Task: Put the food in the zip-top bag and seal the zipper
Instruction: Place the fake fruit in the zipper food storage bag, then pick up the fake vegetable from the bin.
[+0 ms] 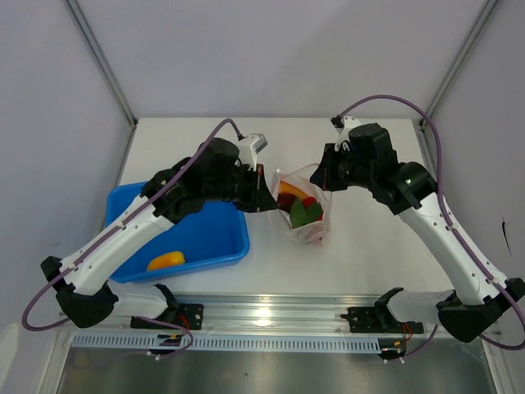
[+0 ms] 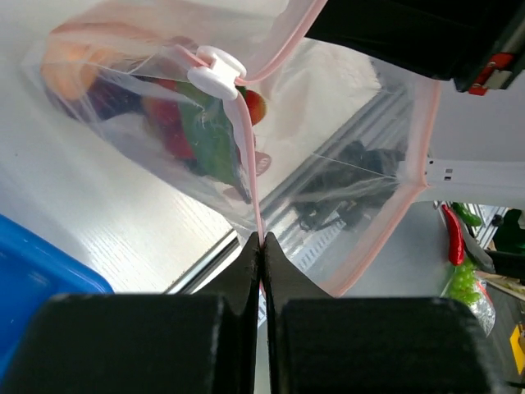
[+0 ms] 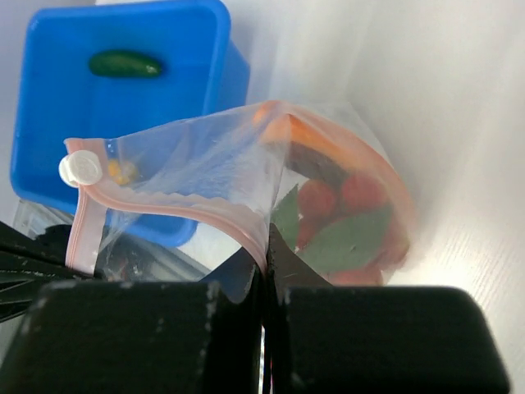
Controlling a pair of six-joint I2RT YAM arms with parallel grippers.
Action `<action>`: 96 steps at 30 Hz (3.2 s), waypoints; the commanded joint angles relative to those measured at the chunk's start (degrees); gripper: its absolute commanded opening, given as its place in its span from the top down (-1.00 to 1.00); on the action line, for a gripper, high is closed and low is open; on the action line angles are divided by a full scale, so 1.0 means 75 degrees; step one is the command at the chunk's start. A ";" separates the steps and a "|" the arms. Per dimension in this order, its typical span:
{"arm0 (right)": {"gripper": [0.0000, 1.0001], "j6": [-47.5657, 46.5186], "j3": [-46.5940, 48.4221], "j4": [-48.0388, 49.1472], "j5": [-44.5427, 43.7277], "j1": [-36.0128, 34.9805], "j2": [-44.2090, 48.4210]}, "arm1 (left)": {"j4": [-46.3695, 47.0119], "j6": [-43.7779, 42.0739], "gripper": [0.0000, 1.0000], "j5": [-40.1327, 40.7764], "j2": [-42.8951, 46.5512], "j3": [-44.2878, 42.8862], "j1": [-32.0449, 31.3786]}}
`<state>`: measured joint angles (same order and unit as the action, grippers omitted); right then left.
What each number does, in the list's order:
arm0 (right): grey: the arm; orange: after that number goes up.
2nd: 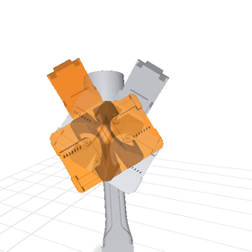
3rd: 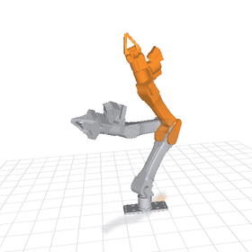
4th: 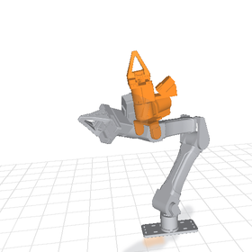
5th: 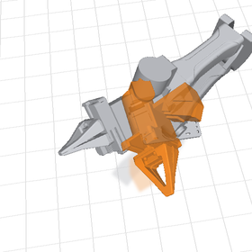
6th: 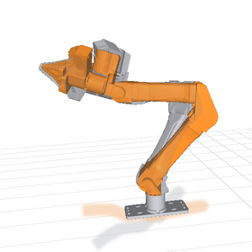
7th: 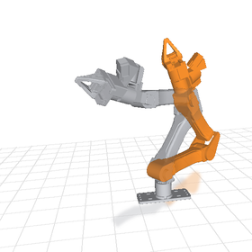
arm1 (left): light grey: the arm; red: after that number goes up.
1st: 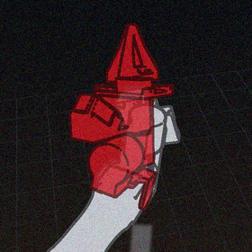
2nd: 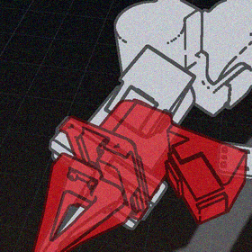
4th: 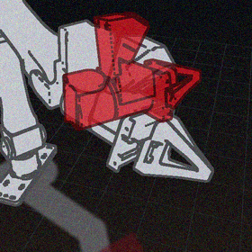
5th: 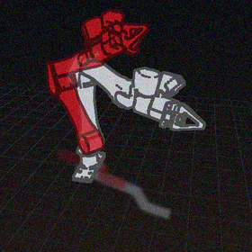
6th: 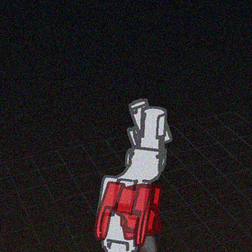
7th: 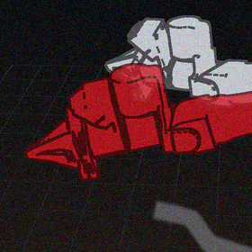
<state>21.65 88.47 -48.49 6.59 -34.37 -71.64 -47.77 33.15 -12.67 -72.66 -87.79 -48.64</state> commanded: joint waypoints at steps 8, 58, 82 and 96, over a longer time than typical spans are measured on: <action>1.00 -0.0098 -0.0239 0.0207 -0.0164 0.0012 0.0599 | 0.0251 0.0022 0.99 0.0176 0.0056 0.0464 0.0040; 1.00 -0.0578 -0.1484 0.0348 -0.0023 -0.0011 0.0002 | 0.0135 0.3034 -0.99 0.2192 0.1180 0.5307 0.4904; 1.00 -0.0379 0.0203 -0.0635 0.0481 -0.0035 -0.0924 | -0.0275 0.2016 -0.97 0.1911 0.0326 0.5202 0.5912; 1.00 -0.0027 0.0450 -0.0988 0.0832 0.0258 -0.1710 | 0.0145 0.1710 -0.94 0.2731 -0.0998 0.4511 0.7317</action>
<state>20.97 89.62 -55.42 11.05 -33.91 -84.03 -50.46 46.92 7.35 -78.22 -50.30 4.05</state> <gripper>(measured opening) 0.002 0.973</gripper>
